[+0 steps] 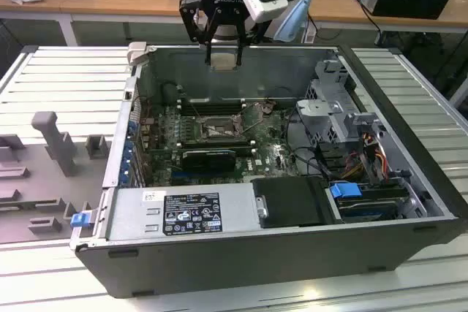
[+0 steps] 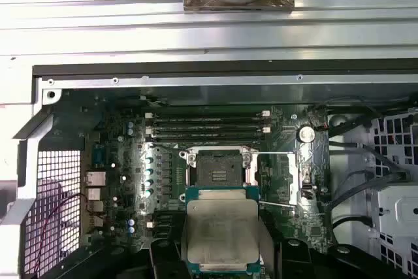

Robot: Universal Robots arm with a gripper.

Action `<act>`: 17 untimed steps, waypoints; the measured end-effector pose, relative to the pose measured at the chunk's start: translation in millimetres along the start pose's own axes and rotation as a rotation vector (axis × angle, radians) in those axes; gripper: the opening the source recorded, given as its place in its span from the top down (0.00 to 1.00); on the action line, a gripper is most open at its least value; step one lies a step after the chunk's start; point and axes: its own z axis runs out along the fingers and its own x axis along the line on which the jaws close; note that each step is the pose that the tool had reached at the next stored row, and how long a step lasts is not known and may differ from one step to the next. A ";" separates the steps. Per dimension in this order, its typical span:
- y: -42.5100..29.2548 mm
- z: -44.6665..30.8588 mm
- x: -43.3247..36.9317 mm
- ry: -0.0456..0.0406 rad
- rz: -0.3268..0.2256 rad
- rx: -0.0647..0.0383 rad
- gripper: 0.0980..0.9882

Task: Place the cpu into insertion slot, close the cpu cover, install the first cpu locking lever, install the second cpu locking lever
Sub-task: 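Place the cpu into insertion slot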

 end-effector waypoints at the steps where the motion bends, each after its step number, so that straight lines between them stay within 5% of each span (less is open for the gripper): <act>1: 0.0 0.0 0.2 -0.0003 0.004 0.000 0.52; 5: 0.0 0.0 0.5 -0.0096 0.107 -0.002 0.52; 17: -0.8 1.8 0.5 -0.0147 0.164 -0.003 0.52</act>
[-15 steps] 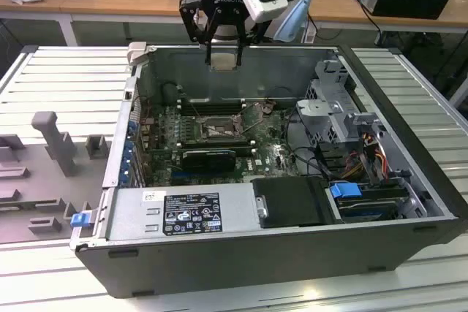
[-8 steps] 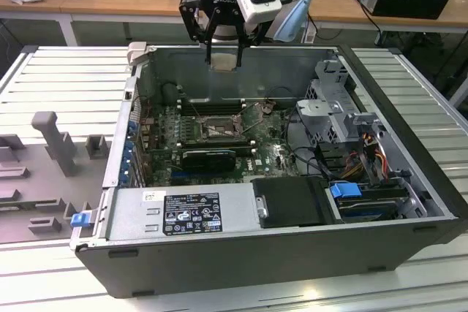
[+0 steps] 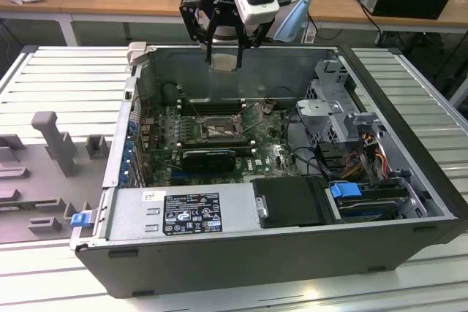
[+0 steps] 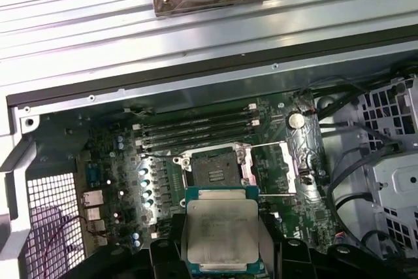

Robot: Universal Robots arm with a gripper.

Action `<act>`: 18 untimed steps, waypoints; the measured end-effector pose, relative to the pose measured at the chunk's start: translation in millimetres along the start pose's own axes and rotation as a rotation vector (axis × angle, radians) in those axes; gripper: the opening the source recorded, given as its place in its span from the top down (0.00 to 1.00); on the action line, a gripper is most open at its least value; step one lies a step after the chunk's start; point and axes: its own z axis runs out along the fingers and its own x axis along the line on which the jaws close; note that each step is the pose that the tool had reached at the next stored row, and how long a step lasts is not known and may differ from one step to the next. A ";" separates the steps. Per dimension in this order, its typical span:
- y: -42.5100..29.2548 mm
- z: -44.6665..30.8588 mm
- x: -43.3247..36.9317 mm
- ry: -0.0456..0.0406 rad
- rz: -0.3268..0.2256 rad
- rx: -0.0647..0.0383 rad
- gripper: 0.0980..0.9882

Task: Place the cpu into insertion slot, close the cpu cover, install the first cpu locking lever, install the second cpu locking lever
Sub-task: 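Place the cpu into insertion slot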

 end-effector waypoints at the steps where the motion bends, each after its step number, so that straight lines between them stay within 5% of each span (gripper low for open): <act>1: 0.0 0.0 0.0 -0.0004 0.005 0.000 0.52; 18: 0.0 0.2 0.0 -0.0105 0.117 -0.002 0.52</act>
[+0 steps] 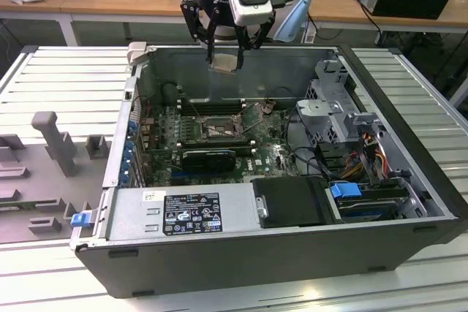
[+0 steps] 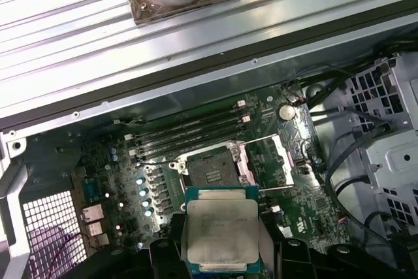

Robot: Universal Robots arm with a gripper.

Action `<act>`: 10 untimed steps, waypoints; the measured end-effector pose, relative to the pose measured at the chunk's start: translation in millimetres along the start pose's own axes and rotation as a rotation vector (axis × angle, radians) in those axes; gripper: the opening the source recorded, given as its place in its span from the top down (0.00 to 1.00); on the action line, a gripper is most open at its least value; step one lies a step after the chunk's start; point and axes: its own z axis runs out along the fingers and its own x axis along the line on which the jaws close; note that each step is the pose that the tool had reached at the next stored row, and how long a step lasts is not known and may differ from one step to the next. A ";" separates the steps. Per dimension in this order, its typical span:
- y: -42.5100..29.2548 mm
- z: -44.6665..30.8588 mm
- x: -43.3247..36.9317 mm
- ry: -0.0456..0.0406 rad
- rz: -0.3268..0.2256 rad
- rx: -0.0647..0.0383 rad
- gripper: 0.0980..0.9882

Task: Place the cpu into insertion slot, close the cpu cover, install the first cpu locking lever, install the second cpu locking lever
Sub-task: 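Place the cpu into insertion slot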

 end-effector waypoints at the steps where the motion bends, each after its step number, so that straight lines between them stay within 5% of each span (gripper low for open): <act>1: 0.0 0.0 0.0 -0.0011 0.012 0.000 0.52; 10: 0.0 0.1 0.0 -0.0075 0.084 -0.002 0.52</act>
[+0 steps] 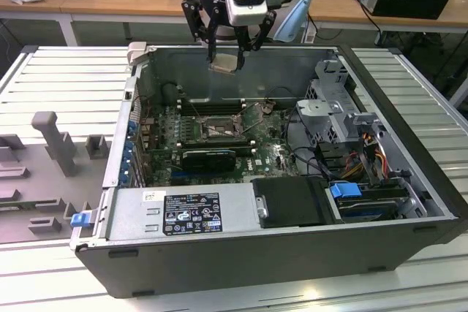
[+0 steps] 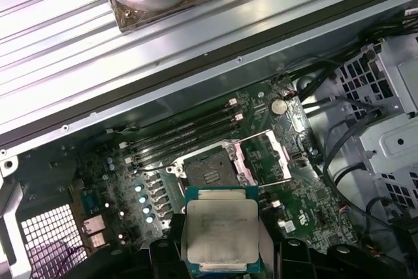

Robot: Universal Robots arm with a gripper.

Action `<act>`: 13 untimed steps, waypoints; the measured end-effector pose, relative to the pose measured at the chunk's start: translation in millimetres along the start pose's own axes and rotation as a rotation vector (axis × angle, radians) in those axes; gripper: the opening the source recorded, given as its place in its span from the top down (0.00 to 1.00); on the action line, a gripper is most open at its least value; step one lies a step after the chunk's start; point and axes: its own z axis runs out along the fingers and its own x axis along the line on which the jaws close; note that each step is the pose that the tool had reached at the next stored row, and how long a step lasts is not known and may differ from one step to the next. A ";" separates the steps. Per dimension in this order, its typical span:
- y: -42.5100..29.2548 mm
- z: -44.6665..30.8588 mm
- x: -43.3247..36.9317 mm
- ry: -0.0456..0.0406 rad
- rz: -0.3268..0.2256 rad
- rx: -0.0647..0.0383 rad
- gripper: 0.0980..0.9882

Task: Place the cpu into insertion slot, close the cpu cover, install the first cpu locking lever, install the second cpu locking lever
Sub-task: 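Place the cpu into insertion slot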

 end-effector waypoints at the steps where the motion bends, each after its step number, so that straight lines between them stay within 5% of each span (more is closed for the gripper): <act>1: 0.0 0.0 0.0 -0.0007 0.008 0.000 0.52; 13: 0.0 0.1 0.0 -0.0063 0.070 -0.001 0.52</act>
